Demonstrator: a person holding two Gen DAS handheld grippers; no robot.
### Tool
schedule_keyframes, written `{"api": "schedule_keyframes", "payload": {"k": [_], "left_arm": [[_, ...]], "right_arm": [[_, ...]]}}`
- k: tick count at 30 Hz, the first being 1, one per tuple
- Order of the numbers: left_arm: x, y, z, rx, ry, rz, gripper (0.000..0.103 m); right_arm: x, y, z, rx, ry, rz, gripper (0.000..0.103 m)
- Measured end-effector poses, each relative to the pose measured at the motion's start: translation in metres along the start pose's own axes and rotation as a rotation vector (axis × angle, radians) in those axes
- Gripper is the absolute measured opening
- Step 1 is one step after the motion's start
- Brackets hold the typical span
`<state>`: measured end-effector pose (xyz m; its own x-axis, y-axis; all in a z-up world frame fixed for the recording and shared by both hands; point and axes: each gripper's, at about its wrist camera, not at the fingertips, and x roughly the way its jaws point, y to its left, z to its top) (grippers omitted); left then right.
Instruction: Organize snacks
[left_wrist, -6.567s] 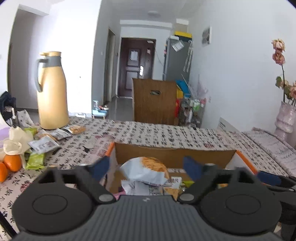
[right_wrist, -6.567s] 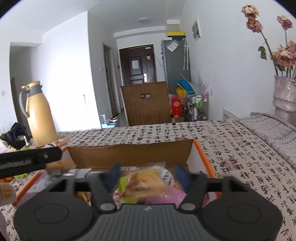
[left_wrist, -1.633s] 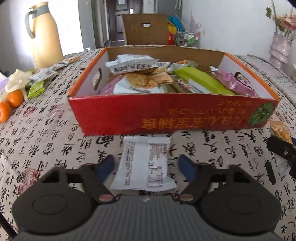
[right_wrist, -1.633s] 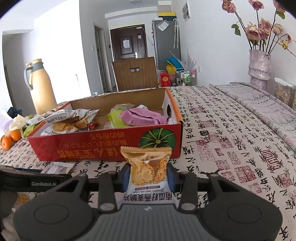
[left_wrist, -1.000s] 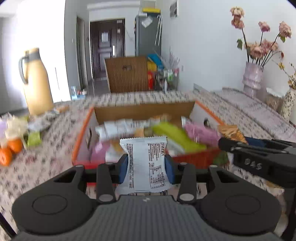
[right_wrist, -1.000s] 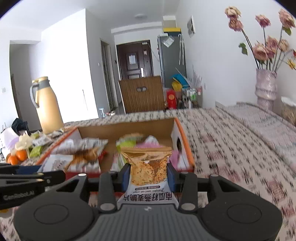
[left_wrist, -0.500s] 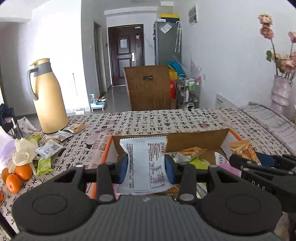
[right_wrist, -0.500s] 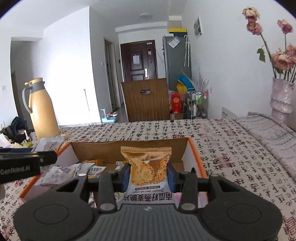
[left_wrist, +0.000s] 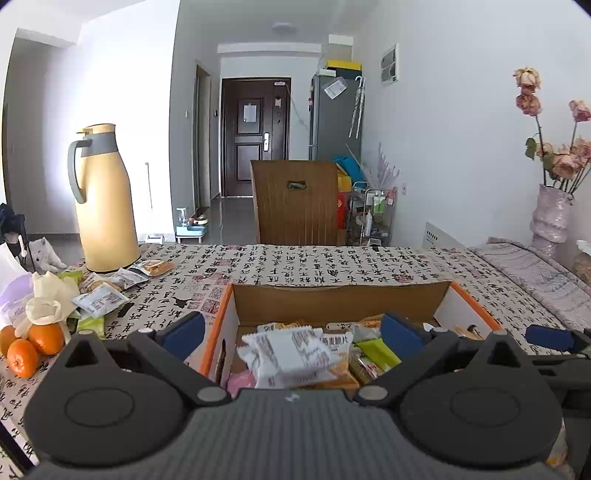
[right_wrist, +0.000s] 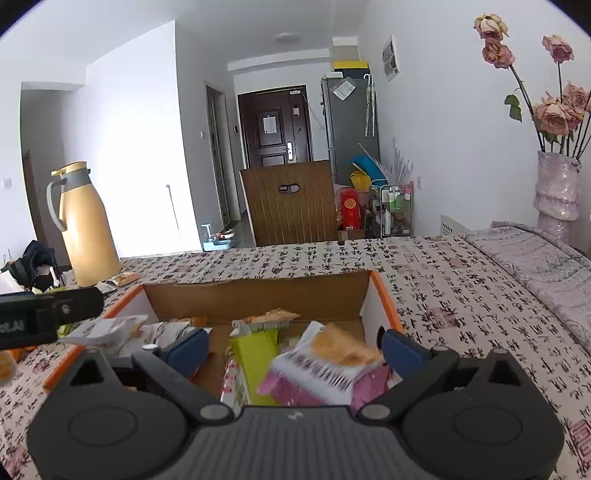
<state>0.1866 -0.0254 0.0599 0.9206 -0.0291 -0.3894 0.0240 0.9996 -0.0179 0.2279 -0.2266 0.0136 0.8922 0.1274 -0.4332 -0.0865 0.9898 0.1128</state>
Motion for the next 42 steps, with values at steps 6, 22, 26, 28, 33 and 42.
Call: {"api": "schedule_keyframes", "payload": {"k": [6,22,26,28,33,42], "left_arm": [[-0.037,0.003,-0.015,-0.007,-0.043,-0.023,0.103],[-0.124,0.019,-0.078,-0.032,-0.044,-0.053,0.103],[-0.131,0.024,-0.097,-0.040,-0.010,-0.046,0.103],[-0.133,0.024,-0.105,-0.032,0.003,-0.047,0.103],[-0.136,0.028,-0.123,-0.037,0.055,-0.062,0.103],[-0.136,0.027,-0.132,-0.038,0.084,-0.085,0.103]], "right_arm": [[-0.033,-0.001,-0.016,-0.002,-0.021,0.004,0.103],[-0.138,-0.008,-0.078,0.011,-0.025,0.006,0.103],[-0.153,-0.008,-0.092,0.008,-0.002,0.015,0.103],[-0.157,-0.009,-0.100,0.013,0.015,0.023,0.103],[-0.164,-0.007,-0.110,0.013,0.035,0.037,0.103],[-0.162,-0.003,-0.116,0.005,0.059,0.045,0.103]]}}
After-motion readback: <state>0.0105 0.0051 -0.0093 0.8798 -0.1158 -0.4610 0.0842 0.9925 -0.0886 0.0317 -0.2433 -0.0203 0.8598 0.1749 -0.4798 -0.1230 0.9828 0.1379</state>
